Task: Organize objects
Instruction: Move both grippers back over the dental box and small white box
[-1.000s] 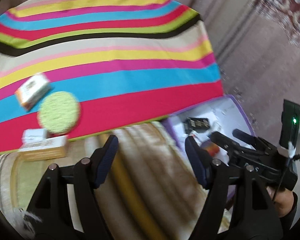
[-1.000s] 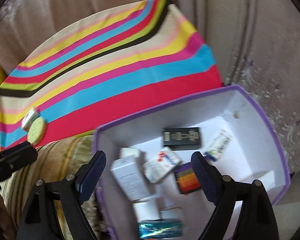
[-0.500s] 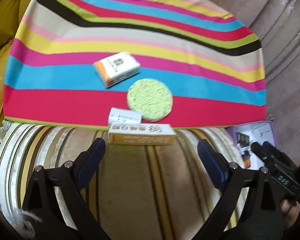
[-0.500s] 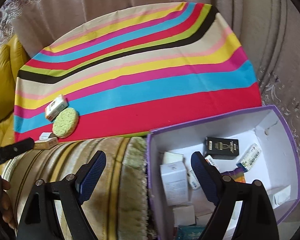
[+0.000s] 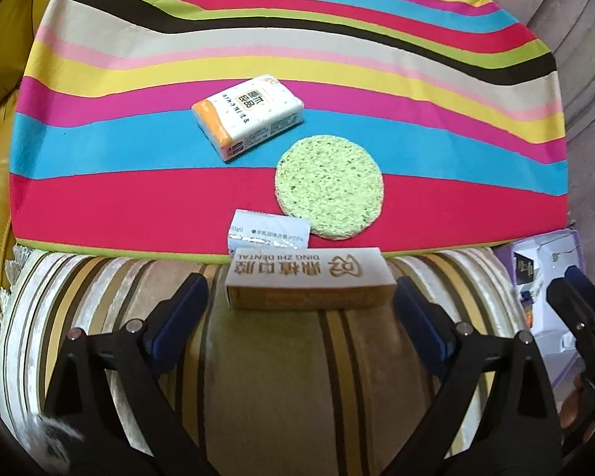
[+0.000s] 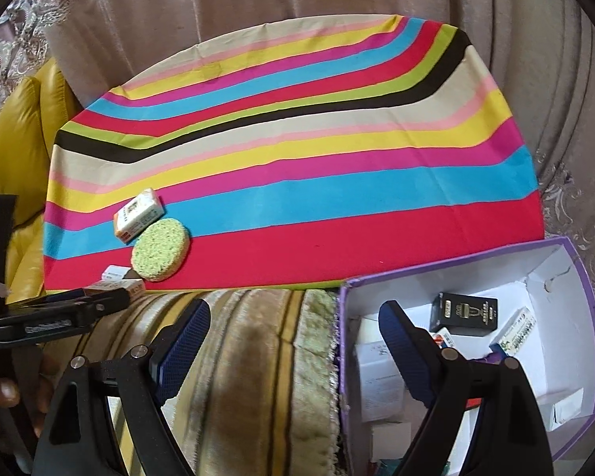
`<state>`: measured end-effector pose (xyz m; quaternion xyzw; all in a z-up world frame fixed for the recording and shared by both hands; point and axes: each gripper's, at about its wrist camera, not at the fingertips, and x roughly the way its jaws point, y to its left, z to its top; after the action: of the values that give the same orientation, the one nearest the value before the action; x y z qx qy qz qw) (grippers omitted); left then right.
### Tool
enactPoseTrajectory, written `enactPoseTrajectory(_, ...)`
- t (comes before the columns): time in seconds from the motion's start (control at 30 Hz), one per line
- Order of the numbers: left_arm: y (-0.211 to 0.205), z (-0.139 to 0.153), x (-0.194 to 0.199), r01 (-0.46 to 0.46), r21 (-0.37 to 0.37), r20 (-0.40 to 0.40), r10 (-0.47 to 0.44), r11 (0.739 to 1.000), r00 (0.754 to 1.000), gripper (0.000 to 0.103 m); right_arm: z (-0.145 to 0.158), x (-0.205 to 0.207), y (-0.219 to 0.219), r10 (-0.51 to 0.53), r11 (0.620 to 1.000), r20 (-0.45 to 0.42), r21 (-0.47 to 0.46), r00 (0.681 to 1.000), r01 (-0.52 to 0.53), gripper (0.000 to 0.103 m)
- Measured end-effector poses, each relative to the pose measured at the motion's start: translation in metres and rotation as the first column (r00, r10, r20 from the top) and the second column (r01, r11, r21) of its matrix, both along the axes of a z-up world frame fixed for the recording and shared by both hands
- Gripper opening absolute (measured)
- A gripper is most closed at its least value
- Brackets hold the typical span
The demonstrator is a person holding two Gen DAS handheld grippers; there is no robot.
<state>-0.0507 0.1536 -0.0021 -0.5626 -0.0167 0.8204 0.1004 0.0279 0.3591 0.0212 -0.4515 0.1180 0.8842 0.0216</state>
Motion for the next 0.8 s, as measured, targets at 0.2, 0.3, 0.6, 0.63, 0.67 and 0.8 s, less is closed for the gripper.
enactPoseTrajectory(0.2, -0.004, 0.003, 0.0, -0.002, 0.018, -0.003, 0.003, 1.0, 1.0, 0.085, 0.002, -0.009, -0.015, 0.046, 0.999, 0.002, 0.011, 0.999, -0.046, 0.088)
enactPoseTrajectory(0.3, -0.011, 0.007, 0.003, -0.001, 0.052, -0.01, 0.002, 0.999, 1.0, 0.085, 0.003, -0.016, -0.027, 0.081, 0.996, 0.008, 0.023, 0.997, -0.081, 0.088)
enactPoseTrajectory(0.6, -0.064, 0.021, 0.016, -0.081, 0.113, -0.053, 0.087, 0.99, 0.995, 0.085, 0.0, -0.038, -0.073, 0.189, 0.981, 0.037, 0.037, 0.981, -0.19, 0.089)
enactPoseTrajectory(0.63, -0.075, 0.022, 0.016, -0.104, 0.117, -0.06, 0.111, 0.988, 0.992, 0.085, -0.001, -0.041, -0.081, 0.206, 0.977, 0.041, 0.042, 0.978, -0.207, 0.089)
enactPoseTrajectory(0.67, -0.079, 0.022, 0.016, -0.115, 0.118, -0.061, 0.123, 0.986, 0.99, 0.085, -0.001, -0.044, -0.088, 0.221, 0.974, 0.045, 0.045, 0.974, -0.223, 0.089)
enactPoseTrajectory(0.8, -0.107, 0.02, 0.013, -0.166, 0.136, -0.07, 0.176, 0.977, 0.982, 0.085, -0.006, -0.058, -0.12, 0.277, 0.959, 0.071, 0.036, 0.958, -0.28, 0.089)
